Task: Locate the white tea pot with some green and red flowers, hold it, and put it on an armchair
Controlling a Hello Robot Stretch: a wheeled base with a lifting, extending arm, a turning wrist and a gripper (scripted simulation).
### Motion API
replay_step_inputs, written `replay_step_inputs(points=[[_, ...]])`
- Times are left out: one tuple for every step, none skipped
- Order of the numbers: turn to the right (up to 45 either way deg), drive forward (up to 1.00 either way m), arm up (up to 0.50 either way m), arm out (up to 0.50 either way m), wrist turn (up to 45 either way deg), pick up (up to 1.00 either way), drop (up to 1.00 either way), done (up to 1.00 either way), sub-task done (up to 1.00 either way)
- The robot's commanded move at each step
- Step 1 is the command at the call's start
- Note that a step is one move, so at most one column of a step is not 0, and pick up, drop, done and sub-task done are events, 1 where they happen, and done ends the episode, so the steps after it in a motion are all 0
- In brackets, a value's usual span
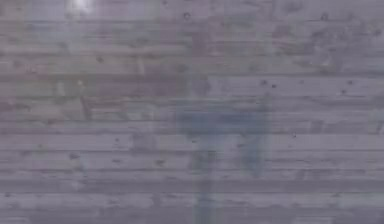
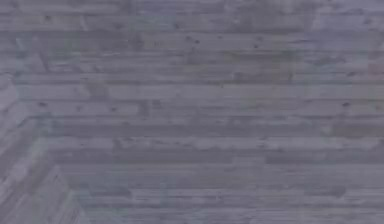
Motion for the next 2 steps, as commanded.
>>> replay_step_inputs(points=[[45.0,0.0,0.0,0.0,0.0,0.0,0.0,0.0,0.0],[45.0,0.0,0.0,0.0,0.0,0.0,0.0,0.0,0.0]])
